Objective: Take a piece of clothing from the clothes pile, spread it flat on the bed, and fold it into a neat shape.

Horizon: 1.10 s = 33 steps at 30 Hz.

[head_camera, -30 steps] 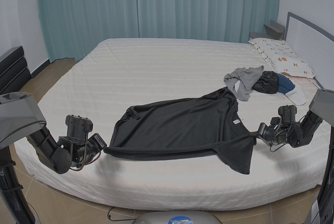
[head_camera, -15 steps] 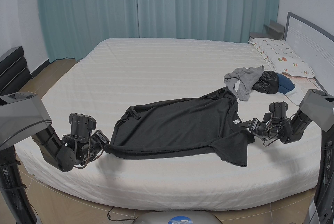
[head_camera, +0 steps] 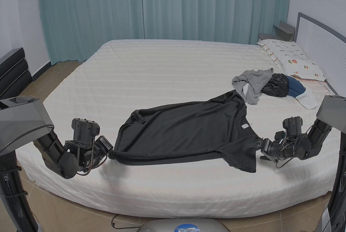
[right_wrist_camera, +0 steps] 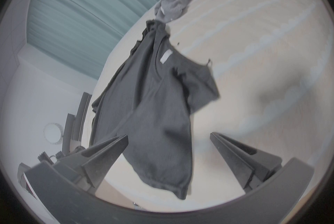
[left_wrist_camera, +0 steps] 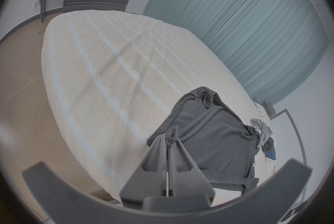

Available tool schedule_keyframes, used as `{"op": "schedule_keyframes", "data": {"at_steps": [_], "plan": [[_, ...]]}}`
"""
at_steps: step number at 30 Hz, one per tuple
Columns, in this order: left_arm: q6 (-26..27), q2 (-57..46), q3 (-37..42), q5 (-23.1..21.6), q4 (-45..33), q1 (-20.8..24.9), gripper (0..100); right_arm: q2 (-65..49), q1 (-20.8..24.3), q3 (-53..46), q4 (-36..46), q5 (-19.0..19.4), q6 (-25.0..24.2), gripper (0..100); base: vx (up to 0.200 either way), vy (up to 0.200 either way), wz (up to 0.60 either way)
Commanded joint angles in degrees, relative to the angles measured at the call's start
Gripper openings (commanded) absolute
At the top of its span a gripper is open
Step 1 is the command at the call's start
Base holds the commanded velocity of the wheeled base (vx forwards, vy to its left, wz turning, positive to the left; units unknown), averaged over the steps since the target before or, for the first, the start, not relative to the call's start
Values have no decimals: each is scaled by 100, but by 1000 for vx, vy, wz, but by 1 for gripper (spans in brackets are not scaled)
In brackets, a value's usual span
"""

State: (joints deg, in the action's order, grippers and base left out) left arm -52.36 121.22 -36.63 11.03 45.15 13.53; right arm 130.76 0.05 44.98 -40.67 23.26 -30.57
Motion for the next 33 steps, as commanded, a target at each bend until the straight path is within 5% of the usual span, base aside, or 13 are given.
{"op": "schedule_keyframes", "data": {"at_steps": [1,10,11,22,33], "plan": [[-2,-29,33,-5,2,0,0,-182,145,-341,-11,65,43,100,0,0,0],[-2,-29,42,-5,2,-8,0,-103,347,-297,6,91,34,100,0,0,0],[-2,-29,42,-5,-7,-8,0,-77,347,-288,41,82,43,0,0,0,0],[112,-46,209,-13,-42,0,0,-771,83,-649,692,109,324,0,0,0,0],[1175,-415,868,-13,-59,44,0,-2089,-594,-1888,1606,443,1291,0,0,0,0]]}}
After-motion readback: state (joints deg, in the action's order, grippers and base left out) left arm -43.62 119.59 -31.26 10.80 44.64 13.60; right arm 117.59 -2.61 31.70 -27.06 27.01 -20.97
